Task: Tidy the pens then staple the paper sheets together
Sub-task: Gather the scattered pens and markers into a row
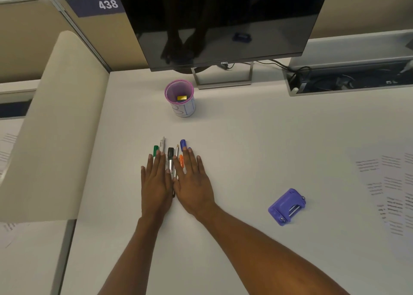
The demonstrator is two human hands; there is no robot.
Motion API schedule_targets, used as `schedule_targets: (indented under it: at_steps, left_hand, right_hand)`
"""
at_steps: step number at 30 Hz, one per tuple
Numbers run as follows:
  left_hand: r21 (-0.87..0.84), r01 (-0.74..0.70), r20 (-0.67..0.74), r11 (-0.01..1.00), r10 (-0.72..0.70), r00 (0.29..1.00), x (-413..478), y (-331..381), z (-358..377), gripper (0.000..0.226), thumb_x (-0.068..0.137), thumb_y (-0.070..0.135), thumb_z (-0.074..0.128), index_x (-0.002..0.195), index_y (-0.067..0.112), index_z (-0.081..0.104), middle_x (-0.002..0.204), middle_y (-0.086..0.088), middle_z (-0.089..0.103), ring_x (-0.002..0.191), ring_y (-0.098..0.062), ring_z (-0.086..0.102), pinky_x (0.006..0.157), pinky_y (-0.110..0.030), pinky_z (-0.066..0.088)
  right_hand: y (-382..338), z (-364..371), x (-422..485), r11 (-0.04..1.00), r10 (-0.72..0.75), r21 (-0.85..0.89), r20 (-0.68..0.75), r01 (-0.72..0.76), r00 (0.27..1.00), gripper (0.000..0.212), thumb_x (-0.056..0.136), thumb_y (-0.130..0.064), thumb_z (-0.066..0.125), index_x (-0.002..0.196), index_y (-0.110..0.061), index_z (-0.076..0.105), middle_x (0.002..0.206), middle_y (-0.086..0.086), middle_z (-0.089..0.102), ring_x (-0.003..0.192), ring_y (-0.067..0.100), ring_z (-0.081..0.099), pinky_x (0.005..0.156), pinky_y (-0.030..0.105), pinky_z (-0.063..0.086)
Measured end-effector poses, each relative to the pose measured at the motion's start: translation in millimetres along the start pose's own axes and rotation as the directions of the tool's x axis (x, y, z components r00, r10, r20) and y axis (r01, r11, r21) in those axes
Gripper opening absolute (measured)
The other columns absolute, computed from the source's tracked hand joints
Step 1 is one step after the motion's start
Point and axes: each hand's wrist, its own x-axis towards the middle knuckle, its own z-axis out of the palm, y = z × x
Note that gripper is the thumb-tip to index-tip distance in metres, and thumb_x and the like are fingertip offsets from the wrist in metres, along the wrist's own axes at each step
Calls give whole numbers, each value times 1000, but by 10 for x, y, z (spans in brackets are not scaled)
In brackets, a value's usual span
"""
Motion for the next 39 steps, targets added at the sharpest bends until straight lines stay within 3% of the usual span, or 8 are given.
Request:
schedule_targets:
  at_steps: [9, 17, 27, 33, 39]
  left_hand:
    - [-6, -3, 11, 1000, 3, 1000, 171, -68, -52, 62, 110, 44, 14, 169, 26, 13, 178, 9, 5, 163, -5, -7, 134, -48, -1]
    - [-158, 13, -107, 987, -31, 994, 95, -34, -72, 62, 110, 42, 29, 169, 27, 19, 176, 10, 15, 163, -4, 7, 135, -44, 7]
    - [-138, 43, -93, 989, -56, 994, 29, 5, -58, 64, 108, 44, 32, 168, 25, 21, 176, 4, 21, 163, -11, 14, 134, -46, 11]
    - [-127, 81, -63, 989, -89, 994, -154, 114, -130, 74, 103, 56, 24, 169, 22, 20, 176, 0, 20, 164, -17, 14, 135, -47, 10]
    - [-105, 44, -102, 993, -55, 993, -358, 243, -227, 69, 105, 45, 31, 169, 20, 18, 177, 0, 19, 164, -17, 13, 134, -47, 13]
  right_hand:
    - [-56, -62, 285, 999, 0, 51, 20, -1, 1000, 65, 108, -42, 24, 163, -16, 1, 170, 16, -3, 158, 31, -4, 127, 50, 11]
    - [63, -146, 255, 990, 34, 136, -10, -32, 999, 71, 107, -38, 38, 163, -10, 6, 170, 16, 2, 158, 32, 2, 128, 48, 13]
    - [321, -228, 8, 996, 63, 53, 50, -66, 997, 71, 108, -46, 26, 163, -12, -2, 171, 13, -5, 159, 28, -3, 129, 45, 7]
    - [267, -302, -159, 996, 62, 56, 18, -63, 998, 71, 107, -47, 27, 163, -14, -2, 171, 11, -3, 159, 27, -1, 129, 44, 6]
    - [229, -316, -407, 995, 83, 56, 6, -84, 997, 73, 107, -50, 28, 163, -13, 0, 171, 13, 0, 159, 27, 2, 129, 45, 7]
